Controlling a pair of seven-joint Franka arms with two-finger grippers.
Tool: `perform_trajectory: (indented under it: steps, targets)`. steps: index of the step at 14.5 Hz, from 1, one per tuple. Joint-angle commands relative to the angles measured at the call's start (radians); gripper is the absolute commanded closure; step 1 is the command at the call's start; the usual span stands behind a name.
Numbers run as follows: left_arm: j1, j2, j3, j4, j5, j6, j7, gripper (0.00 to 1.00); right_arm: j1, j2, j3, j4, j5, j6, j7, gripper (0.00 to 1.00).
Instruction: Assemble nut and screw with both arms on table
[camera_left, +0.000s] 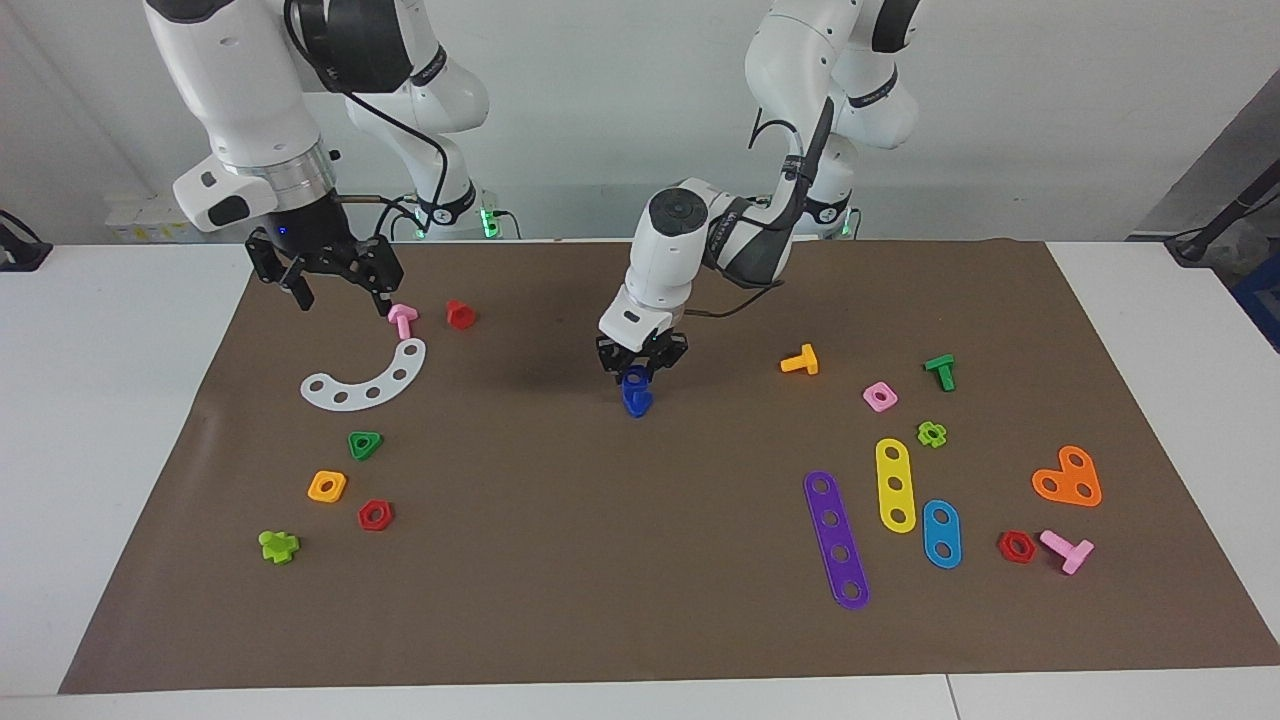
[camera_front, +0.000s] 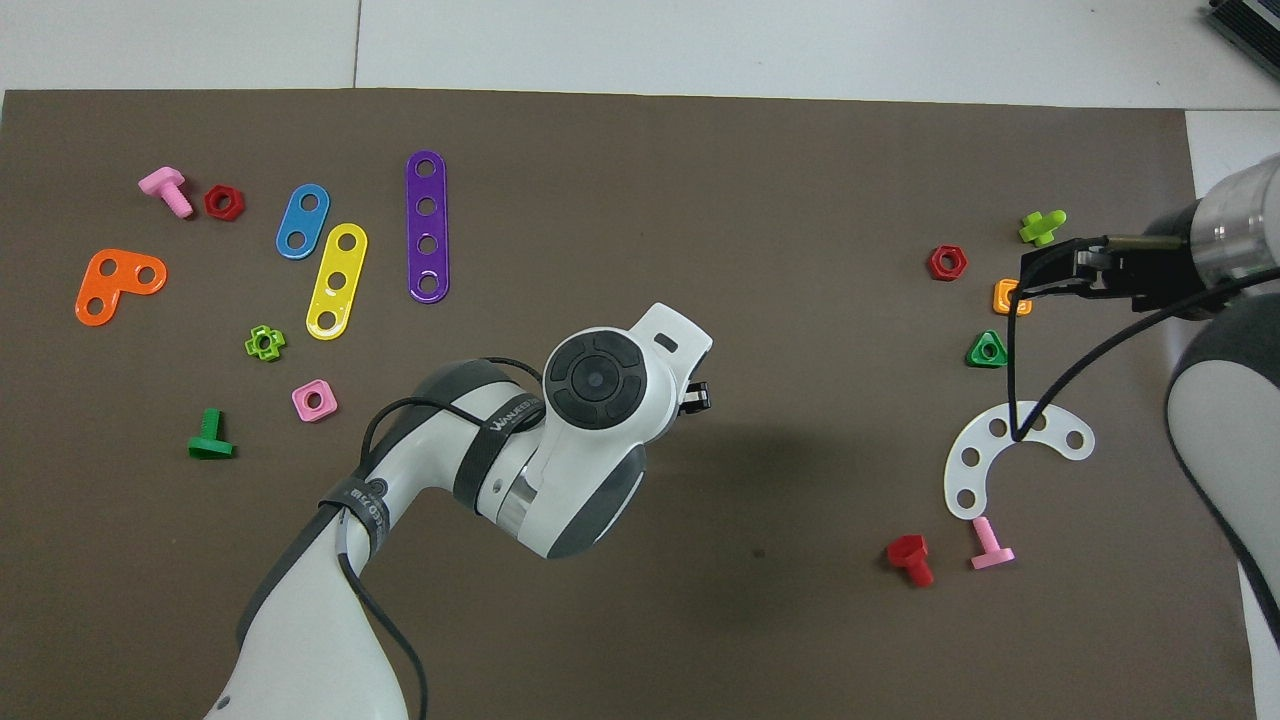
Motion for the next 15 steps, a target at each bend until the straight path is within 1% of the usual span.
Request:
perform_trajectory:
  steps: [1,6,10,13,15]
  targets:
    - [0.001,0.017,0.011,0.011,0.011,-0.002,-0.003,1.00,-0.013,-0.005,0.006,-0.004,0.012,-0.015,-0.040,0.00]
    - [0.000,0.028,0.009,0.092,0.008,-0.087,-0.004,1.00,-0.013,-0.015,0.006,-0.019,0.012,-0.014,-0.038,0.00]
    - [0.004,0.031,0.011,0.074,0.013,-0.068,-0.004,1.00,-0.010,-0.018,0.006,-0.027,0.012,-0.014,-0.031,0.00]
    - [0.003,0.028,0.011,0.002,0.014,0.017,-0.006,1.00,-0.010,-0.022,0.006,-0.039,0.012,-0.011,-0.032,0.00]
    - [0.001,0.030,0.011,-0.007,0.014,0.026,-0.006,1.00,-0.010,-0.022,0.006,-0.041,0.012,-0.006,-0.031,0.00]
